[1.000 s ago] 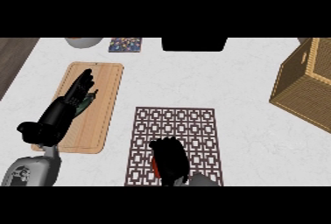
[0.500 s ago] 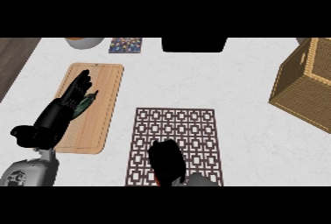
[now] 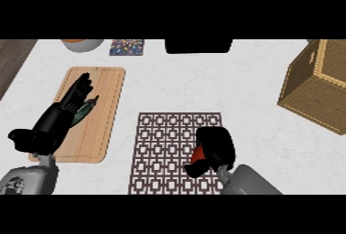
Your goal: Pick the bell pepper from the placemat and place it in the basket
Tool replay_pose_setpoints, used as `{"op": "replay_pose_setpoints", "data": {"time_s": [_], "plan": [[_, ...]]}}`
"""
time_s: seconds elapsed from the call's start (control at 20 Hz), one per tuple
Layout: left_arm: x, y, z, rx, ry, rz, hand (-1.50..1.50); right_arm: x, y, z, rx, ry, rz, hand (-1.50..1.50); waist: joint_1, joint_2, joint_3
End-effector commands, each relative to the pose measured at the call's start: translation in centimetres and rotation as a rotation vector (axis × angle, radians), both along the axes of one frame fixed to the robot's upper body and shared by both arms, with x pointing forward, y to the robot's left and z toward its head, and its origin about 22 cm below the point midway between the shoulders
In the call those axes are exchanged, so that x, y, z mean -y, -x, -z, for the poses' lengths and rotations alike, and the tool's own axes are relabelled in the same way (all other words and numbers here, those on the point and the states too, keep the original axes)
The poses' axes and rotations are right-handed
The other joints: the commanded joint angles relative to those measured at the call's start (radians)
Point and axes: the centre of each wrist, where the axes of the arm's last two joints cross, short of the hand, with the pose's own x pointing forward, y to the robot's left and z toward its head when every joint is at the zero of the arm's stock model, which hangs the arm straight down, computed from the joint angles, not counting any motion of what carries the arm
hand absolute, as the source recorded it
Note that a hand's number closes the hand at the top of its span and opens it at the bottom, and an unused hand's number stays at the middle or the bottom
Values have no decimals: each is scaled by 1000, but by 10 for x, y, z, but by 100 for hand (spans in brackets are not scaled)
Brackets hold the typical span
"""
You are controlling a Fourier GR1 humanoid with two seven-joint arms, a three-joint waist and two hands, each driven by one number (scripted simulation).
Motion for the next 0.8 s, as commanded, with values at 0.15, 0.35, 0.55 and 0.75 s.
{"op": "replay_pose_setpoints", "data": {"time_s": [0.15,0.35,0.55,0.75], "plan": [[-3,-3,-15,18,7,13,0,44,-8,-20,108,-165,214,150,13,3,0],[-6,0,3,-2,-3,-11,0,40,20,-54,215,-414,209,150,-4,-1,-1],[3,2,2,5,-4,11,0,33,15,-93,447,-628,223,150,5,-1,0],[5,-15,-9,15,5,-4,0,50,42,-140,587,-691,238,150,-9,0,-1]]}}
